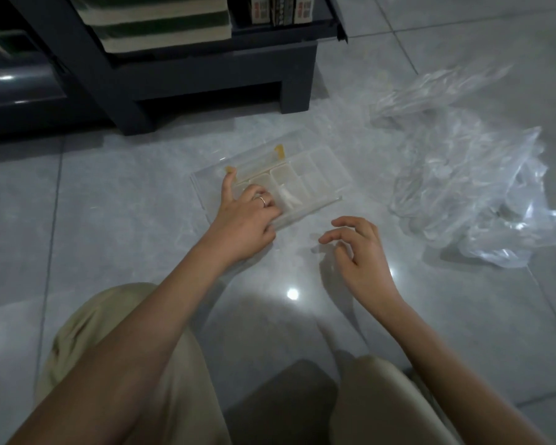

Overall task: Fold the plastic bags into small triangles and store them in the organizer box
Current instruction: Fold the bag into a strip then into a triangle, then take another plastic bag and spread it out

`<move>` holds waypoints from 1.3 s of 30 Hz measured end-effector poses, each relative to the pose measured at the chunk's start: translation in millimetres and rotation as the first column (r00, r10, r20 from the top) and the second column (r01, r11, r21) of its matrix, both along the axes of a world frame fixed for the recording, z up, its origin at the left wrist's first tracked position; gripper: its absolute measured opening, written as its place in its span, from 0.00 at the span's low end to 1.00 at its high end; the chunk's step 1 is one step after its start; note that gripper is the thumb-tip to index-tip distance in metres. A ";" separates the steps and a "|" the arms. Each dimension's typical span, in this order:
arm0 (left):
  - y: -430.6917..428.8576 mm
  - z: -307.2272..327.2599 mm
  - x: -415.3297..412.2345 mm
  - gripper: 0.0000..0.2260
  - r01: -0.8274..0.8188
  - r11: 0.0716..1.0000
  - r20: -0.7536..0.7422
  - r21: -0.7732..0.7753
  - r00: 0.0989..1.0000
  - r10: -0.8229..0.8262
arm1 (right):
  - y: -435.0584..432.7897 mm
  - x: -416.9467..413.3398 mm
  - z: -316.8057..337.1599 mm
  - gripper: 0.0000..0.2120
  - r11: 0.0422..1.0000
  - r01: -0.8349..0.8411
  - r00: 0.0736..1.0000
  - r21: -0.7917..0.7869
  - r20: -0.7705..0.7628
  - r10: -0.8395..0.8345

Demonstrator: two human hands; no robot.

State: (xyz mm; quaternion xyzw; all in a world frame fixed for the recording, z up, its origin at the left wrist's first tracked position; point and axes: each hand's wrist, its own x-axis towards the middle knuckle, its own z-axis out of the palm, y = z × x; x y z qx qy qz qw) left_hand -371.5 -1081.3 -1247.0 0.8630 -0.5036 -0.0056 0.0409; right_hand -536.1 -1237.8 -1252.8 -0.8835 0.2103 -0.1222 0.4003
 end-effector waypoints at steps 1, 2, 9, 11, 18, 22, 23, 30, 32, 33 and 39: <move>-1.2 -1.5 0.5 0.10 0.006 1.000 0.035 0.011 0.999 -0.006 | -2.1 -5.0 -0.2 0.16 1.000 0.006 1.000 0.002 -0.005 -0.006; -3.3 -1.7 1.7 0.11 0.017 1.000 0.070 0.019 0.997 -0.018 | -4.6 -10.6 -0.6 0.16 1.000 0.008 1.000 0.000 -0.009 -0.008; -12.2 9.2 13.0 0.10 0.125 0.975 0.079 0.186 0.987 -0.142 | -24.2 -32.4 1.4 0.14 0.998 0.032 0.998 -0.054 -0.048 -0.035; -12.2 8.1 11.2 0.11 0.103 0.980 0.085 0.170 0.989 -0.119 | -27.2 -30.7 4.7 0.12 0.995 0.059 0.995 -0.076 -0.077 -0.065; -8.1 9.8 12.1 0.08 0.078 0.994 0.066 0.075 0.994 -0.083 | -47.6 -15.4 19.2 0.13 0.830 -0.071 0.886 -0.553 -0.418 -0.202; 6.4 20.8 14.4 0.13 -0.009 0.996 0.061 -0.086 0.998 0.015 | -63.1 -6.6 23.0 0.17 0.805 -0.208 0.737 -0.555 -0.630 -0.244; 10.5 21.8 12.5 0.15 -0.041 0.993 0.058 -0.114 0.997 0.048 | -65.5 -5.3 22.6 0.18 0.815 -0.219 0.716 -0.536 -0.656 -0.239; 8.6 37.3 -21.1 0.17 -0.338 0.838 -0.108 -0.428 0.940 0.324 | -85.1 -6.8 37.0 0.23 0.975 -0.089 0.862 -0.206 -0.507 -0.029; 5.9 49.2 -27.5 0.14 -0.416 0.732 -0.242 -0.539 0.909 0.338 | -76.9 -15.1 57.0 0.19 0.997 0.020 0.989 -0.076 -0.142 -0.030; 4.5 53.7 -31.1 0.13 -0.441 0.697 -0.315 -0.566 0.896 0.312 | -68.9 -20.1 67.7 0.17 0.998 0.063 0.997 -0.006 0.051 -0.063; -21.3 68.1 -79.3 0.23 -0.337 0.763 -0.591 -0.551 0.804 -0.072 | -20.4 -52.1 98.3 0.15 0.959 -0.050 0.896 0.280 0.437 -0.081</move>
